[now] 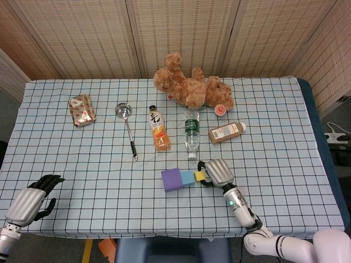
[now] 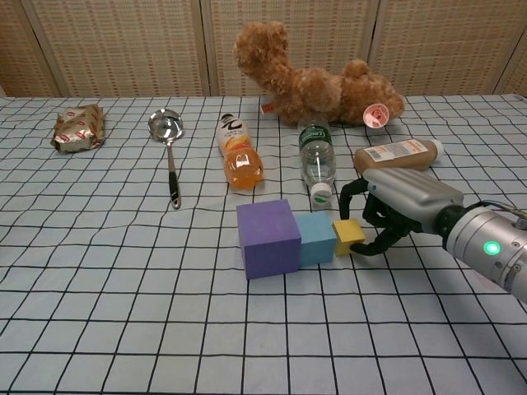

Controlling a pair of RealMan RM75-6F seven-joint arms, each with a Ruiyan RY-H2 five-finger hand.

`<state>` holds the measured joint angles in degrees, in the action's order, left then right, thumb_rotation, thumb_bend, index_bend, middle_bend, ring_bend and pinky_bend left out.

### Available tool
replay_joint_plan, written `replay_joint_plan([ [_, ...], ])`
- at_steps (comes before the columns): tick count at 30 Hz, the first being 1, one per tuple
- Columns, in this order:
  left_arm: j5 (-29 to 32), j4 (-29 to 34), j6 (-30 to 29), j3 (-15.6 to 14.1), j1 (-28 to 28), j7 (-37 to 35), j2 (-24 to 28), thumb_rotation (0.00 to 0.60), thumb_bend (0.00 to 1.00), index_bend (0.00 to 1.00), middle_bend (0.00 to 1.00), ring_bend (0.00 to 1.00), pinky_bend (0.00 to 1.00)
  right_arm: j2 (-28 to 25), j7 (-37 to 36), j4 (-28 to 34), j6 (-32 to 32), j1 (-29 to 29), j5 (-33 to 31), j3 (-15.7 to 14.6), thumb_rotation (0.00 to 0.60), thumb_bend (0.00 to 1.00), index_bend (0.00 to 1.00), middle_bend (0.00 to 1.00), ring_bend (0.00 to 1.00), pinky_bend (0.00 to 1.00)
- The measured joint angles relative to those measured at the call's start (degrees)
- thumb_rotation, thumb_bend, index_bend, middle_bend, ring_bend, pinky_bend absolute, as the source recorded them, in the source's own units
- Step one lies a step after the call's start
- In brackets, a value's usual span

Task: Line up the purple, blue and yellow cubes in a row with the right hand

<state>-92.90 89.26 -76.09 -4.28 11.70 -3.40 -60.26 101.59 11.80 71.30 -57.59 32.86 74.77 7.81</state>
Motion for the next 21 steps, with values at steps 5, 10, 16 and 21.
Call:
replay_joint_plan([
  [5, 0.1, 0.02, 0.11, 0.02, 0.04, 0.17, -0.04, 0.6, 0.56, 0.19, 0.14, 0.11, 0.34, 0.49, -0.67, -0.61, 0.02, 0.28, 0.06, 0.14, 0.6, 0.13, 0.55, 0.95, 1.0, 1.0],
  [10, 0.17, 0.06, 0.21, 0.02, 0.05, 0.28, -0.06, 0.6, 0.56, 0.19, 0.14, 0.11, 0.34, 0.8, -1.38, -0.94, -0.14, 0.43, 0.3, 0.15, 0.6, 0.13, 0.55, 0.95, 1.0, 1.0],
  [16, 0.17, 0.12, 0.21, 0.0, 0.05, 0.3, -0.02, 0.6, 0.56, 0.19, 0.14, 0.11, 0.34, 0.95, -1.77, -1.18, -0.29, 0.43, 0.44, 0.0, 0.6, 0.13, 0.55, 0.95, 1.0, 1.0],
  [21, 0.08, 0.08, 0.06, -0.01, 0.0, 0.18, -0.01, 0.6, 0.56, 0.19, 0.14, 0.11, 0.34, 0.75, -2.0, -1.26, -0.21, 0.37, 0.54, -0.27, 0.6, 0.13, 0.5, 0.95, 1.0, 1.0],
])
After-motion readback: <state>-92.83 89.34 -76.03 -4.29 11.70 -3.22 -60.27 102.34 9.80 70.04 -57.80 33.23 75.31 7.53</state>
